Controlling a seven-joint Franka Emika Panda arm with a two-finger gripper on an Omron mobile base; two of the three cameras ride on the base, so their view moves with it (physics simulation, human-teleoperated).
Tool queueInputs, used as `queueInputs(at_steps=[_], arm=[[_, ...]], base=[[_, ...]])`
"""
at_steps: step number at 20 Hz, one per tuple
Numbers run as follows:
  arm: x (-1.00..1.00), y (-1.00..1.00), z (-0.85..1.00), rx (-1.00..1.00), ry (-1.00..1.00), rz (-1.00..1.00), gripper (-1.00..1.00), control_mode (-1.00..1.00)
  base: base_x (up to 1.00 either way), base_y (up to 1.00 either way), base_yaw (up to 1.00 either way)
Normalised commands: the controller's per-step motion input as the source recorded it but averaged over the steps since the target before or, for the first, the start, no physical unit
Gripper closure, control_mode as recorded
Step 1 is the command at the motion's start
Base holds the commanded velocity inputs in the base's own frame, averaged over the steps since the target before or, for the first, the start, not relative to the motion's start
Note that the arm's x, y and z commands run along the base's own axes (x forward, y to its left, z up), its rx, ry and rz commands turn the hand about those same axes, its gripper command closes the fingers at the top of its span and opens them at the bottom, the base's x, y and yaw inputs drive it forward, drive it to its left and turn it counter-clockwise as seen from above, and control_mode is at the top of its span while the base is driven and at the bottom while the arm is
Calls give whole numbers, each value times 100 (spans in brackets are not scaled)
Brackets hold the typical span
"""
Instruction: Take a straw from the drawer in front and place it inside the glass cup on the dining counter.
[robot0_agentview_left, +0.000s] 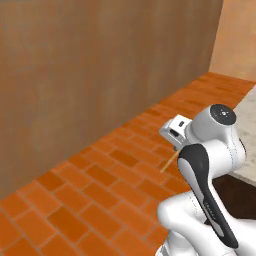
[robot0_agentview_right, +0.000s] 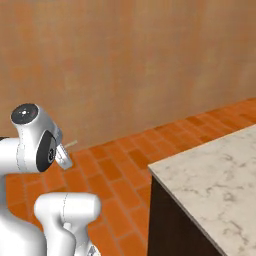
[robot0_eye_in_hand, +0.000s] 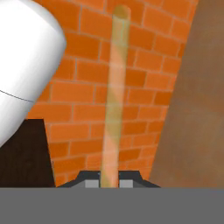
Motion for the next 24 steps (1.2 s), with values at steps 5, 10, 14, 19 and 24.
queueInputs(at_steps=[5,10,14,19,24], arm=[[0,0,0,0,0,0,100,100],[0,0,0,0,0,0,100,100],[0,0,0,0,0,0,100,100],[0,0,0,0,0,0,100,100],[0,0,0,0,0,0,100,100]], base=[[100,62,-46],[100,56,-48],[100,29,-53],[100,20,-53],[100,30,-51]])
